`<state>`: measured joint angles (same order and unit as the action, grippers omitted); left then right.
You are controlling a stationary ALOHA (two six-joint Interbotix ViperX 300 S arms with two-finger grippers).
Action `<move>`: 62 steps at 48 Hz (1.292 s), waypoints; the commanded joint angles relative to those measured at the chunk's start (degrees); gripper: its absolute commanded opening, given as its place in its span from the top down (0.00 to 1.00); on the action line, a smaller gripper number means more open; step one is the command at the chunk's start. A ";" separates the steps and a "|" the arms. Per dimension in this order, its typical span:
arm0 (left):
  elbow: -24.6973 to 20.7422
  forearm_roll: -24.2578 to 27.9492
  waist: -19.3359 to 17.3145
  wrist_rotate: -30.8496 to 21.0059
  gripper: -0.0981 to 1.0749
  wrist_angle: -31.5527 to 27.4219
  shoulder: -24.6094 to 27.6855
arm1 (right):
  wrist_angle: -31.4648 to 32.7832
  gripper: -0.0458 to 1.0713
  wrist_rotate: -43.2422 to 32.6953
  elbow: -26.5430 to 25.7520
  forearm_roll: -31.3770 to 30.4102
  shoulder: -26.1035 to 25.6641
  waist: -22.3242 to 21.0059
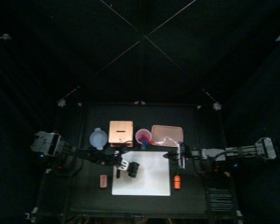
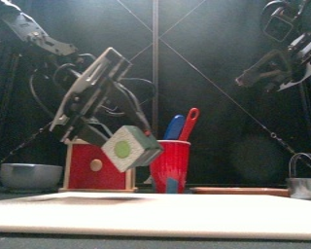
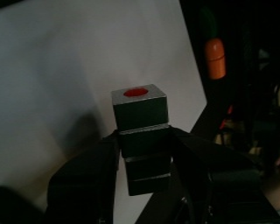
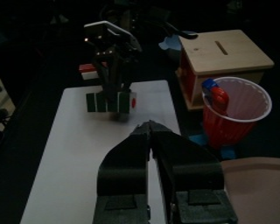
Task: Put sushi roll on cutting board
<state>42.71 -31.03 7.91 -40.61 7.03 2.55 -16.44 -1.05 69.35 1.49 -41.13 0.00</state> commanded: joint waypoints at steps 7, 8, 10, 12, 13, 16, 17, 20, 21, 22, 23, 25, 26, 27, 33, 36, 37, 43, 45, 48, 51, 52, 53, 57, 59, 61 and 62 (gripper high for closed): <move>-5.62 -3.96 0.09 0.18 0.33 3.25 3.96 | 0.26 0.94 0.09 -0.18 -0.26 -0.26 0.35; -5.89 -4.13 0.09 0.18 0.33 3.69 4.22 | 0.26 0.94 0.09 -0.18 -0.35 -0.35 0.35; -6.24 -4.22 0.09 0.18 0.33 5.10 4.75 | 0.26 0.94 0.18 -0.09 -0.53 -0.26 0.35; -6.33 -4.22 0.09 0.09 0.33 6.15 5.01 | 0.26 0.94 0.18 0.00 -0.70 -0.26 0.35; -6.33 -4.39 0.18 0.09 0.33 6.68 5.10 | 0.26 0.94 0.18 0.09 -0.79 -0.35 0.44; -6.42 -5.19 0.53 0.18 0.33 8.17 5.63 | 0.26 0.94 0.18 0.18 -0.97 -0.26 0.44; -6.42 -5.54 0.53 0.18 0.33 8.79 5.80 | 0.26 0.94 0.18 0.18 -0.97 -0.35 0.53; -6.68 -6.50 0.70 0.18 0.33 10.46 6.59 | 0.26 0.94 0.18 0.26 -1.14 -0.35 0.44; -6.77 -6.94 0.79 0.18 0.33 11.07 6.94 | 0.26 0.94 0.18 0.26 -1.23 -0.35 0.44; -6.94 -7.38 0.88 0.09 0.33 11.69 7.21 | 0.26 0.94 0.18 0.26 -1.23 -0.35 0.44; -7.03 -7.91 1.05 0.18 0.33 12.30 7.56 | 0.26 0.94 0.18 0.26 -1.32 -0.26 0.44; -7.29 -8.96 1.41 0.26 0.33 13.62 8.17 | 0.26 0.94 0.18 0.26 -1.32 -0.35 0.44; -7.29 -9.32 1.58 0.26 0.33 13.97 8.44 | 0.26 0.94 0.18 0.26 -1.32 -0.35 0.44; -7.29 -9.67 1.76 0.26 0.33 14.24 8.61 | 0.26 0.94 0.18 0.26 -1.32 -0.35 0.44; -7.21 -11.51 2.55 0.26 0.32 15.03 9.49 | 0.26 0.94 0.18 0.26 -1.32 -0.35 0.44; -7.21 -12.57 2.99 0.26 0.31 14.94 9.76 | 0.26 0.94 0.18 0.26 -1.32 -0.35 0.44; -7.21 -12.83 3.16 0.26 0.31 14.94 9.76 | 0.26 0.94 0.18 0.26 -1.32 -0.35 0.44; -7.12 -14.06 3.52 0.26 0.26 14.94 10.46 | 0.26 0.94 0.26 0.26 -1.32 -0.35 0.44; -7.12 -14.41 3.60 0.26 0.24 14.94 10.63 | 0.26 0.94 0.26 0.26 -1.32 -0.35 0.44; -7.03 -14.85 3.69 0.26 0.22 14.94 10.90 | 0.35 0.94 0.18 0.26 -1.32 -0.35 0.44; -7.03 -15.12 3.87 0.26 0.19 14.85 10.99 | 0.35 0.94 0.18 0.26 -1.32 -0.35 0.44; -7.03 -15.12 3.87 0.26 0.18 14.85 10.99 | 0.26 0.94 0.18 0.26 -1.32 -0.35 0.44; -7.03 -15.12 3.87 0.26 0.18 14.85 10.99 | 0.26 0.94 0.18 0.26 -1.32 -0.35 0.44; -7.03 -15.21 3.87 0.26 0.16 14.94 10.99 | 0.26 0.94 0.18 0.26 -1.32 -0.35 0.44; -6.94 -15.21 3.87 0.26 0.16 14.94 10.99 | 0.26 0.94 0.18 0.26 -1.32 -0.35 0.44; -6.94 -15.21 3.87 0.26 0.16 14.85 10.99 | 0.26 0.94 0.18 0.26 -1.32 -0.35 0.44; -6.86 -15.21 3.87 0.26 0.16 14.94 10.90 | 0.26 0.94 0.18 0.26 -1.32 -0.26 0.44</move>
<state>36.83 -46.23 11.69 -40.43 21.45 14.06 -15.91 -0.88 70.14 0.18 -41.40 0.35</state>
